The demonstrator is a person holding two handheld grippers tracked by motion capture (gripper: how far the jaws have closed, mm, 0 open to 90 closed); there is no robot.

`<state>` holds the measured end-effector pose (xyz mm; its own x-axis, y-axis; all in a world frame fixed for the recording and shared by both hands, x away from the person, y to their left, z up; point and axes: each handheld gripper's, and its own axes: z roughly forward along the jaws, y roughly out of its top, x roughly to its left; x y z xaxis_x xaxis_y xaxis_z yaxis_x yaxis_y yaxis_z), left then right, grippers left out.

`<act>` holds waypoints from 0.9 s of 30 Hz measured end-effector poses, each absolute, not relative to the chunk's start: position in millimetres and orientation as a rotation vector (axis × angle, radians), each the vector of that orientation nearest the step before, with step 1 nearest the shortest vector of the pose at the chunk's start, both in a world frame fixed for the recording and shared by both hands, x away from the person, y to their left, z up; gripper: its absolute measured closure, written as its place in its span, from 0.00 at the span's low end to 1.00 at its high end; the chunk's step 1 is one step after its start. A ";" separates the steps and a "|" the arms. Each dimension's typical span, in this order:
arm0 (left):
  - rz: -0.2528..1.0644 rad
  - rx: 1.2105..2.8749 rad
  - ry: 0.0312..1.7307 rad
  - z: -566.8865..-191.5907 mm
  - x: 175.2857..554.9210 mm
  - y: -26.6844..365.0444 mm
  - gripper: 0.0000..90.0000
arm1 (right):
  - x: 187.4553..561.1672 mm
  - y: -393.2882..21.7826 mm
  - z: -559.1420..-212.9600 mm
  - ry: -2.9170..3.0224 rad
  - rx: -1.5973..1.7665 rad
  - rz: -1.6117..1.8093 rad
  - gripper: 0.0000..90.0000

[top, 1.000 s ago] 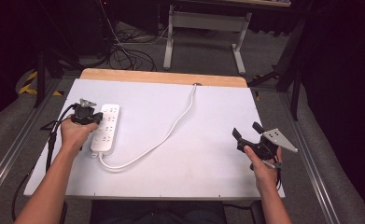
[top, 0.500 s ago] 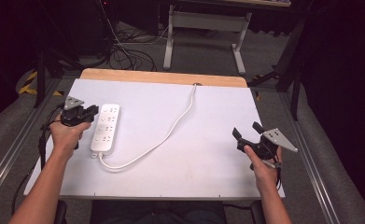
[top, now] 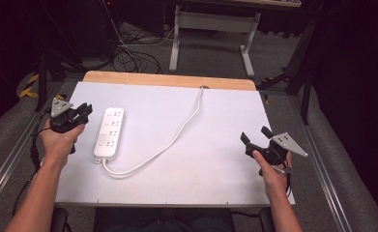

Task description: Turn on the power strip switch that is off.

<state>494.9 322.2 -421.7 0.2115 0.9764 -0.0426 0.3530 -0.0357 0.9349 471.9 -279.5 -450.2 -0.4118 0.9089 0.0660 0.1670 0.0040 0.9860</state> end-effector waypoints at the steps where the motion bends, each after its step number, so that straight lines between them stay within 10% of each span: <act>1: 0.842 1.561 1.297 -421.0 494.1 323.2 0.84 | 472.0 -279.5 -450.3 1.638 1.123 1.463 0.13; 27: 0.907 1.485 1.224 -415.6 464.0 323.6 0.67 | 473.8 -277.6 -451.9 1.645 1.135 1.454 0.13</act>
<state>464.0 323.6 -415.6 0.2161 0.9758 -0.0335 0.2520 -0.0226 0.9675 473.8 -277.6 -451.9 -0.4079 0.9104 0.0687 0.1799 0.0064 0.9837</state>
